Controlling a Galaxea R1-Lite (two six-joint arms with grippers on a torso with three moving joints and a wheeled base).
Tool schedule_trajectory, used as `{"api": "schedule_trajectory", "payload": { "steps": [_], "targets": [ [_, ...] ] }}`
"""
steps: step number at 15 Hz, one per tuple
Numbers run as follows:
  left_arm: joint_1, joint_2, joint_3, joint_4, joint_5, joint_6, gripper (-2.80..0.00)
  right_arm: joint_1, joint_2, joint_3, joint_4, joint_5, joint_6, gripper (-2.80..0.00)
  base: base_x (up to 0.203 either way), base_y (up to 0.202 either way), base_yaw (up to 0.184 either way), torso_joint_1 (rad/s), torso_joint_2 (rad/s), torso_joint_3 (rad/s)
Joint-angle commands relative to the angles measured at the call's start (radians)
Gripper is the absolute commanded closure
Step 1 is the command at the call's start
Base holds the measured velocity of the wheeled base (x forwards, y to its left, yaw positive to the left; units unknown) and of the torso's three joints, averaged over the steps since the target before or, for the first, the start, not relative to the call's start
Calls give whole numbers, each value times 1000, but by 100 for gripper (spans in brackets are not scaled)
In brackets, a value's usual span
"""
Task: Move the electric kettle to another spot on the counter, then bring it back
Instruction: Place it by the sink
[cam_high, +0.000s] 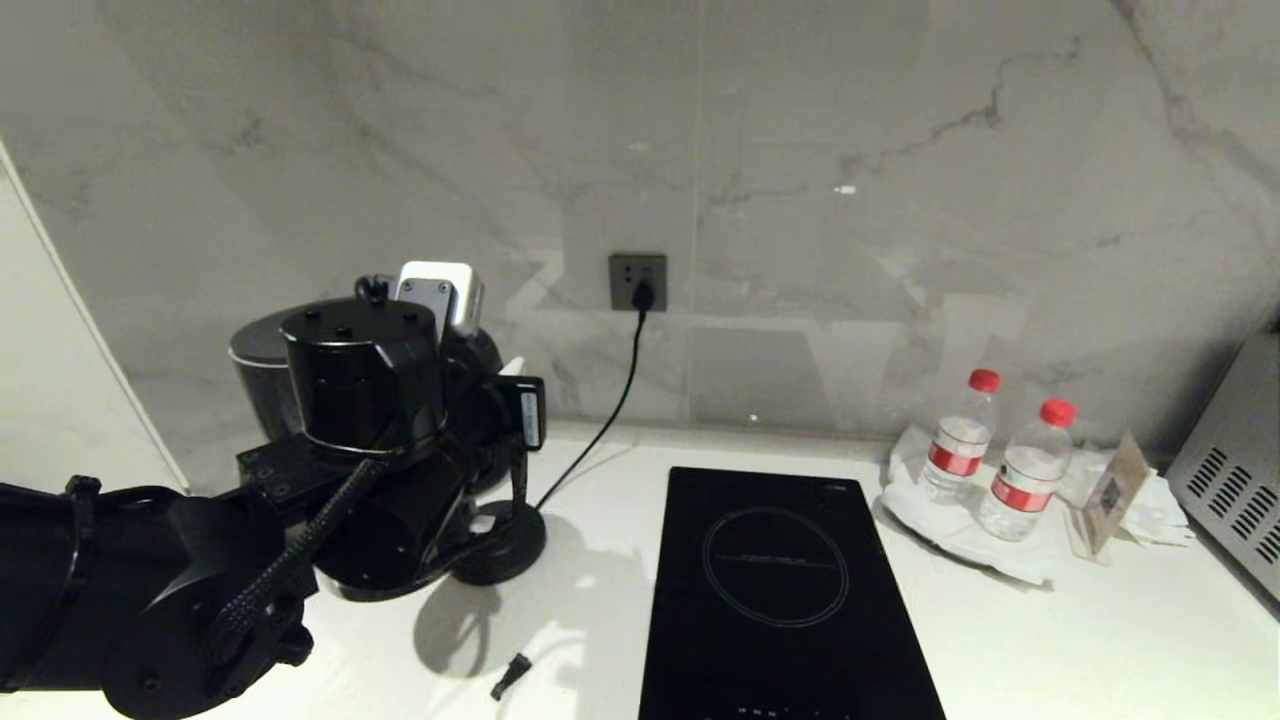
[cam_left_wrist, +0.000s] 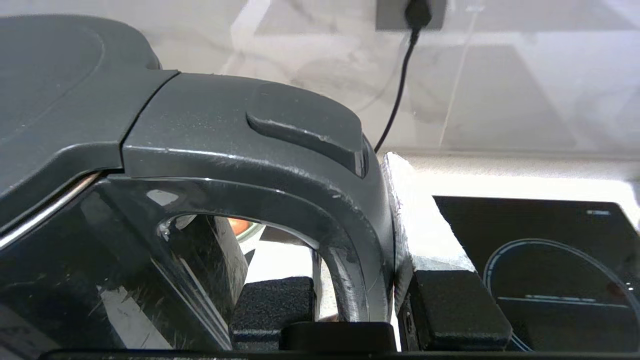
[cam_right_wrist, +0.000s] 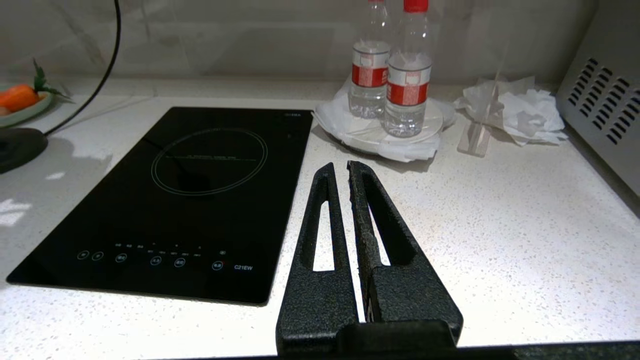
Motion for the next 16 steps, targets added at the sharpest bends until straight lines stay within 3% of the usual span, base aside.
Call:
{"api": "schedule_trajectory", "payload": {
  "steps": [1,3,5,10,16],
  "targets": [
    [-1,-2,27,-5,3,-1,0,0,0,0,0,0,0,0,0,0,0,10,2,168],
    [-8,-15,82,-17,2,-13,0,0,0,0,0,1,0,0,0,0,0,4,1,75],
    [-32,-33,137,-36,1,-73,0,0,0,0,0,1,0,0,0,0,0,1,2,17],
    [-41,-61,262,-92,13,-107,0,0,0,0,0,1,0,0,0,0,0,0,0,0],
    [42,-145,370,-103,4,-132,0,0,0,0,0,1,0,0,0,0,0,0,0,0]
  ]
}}
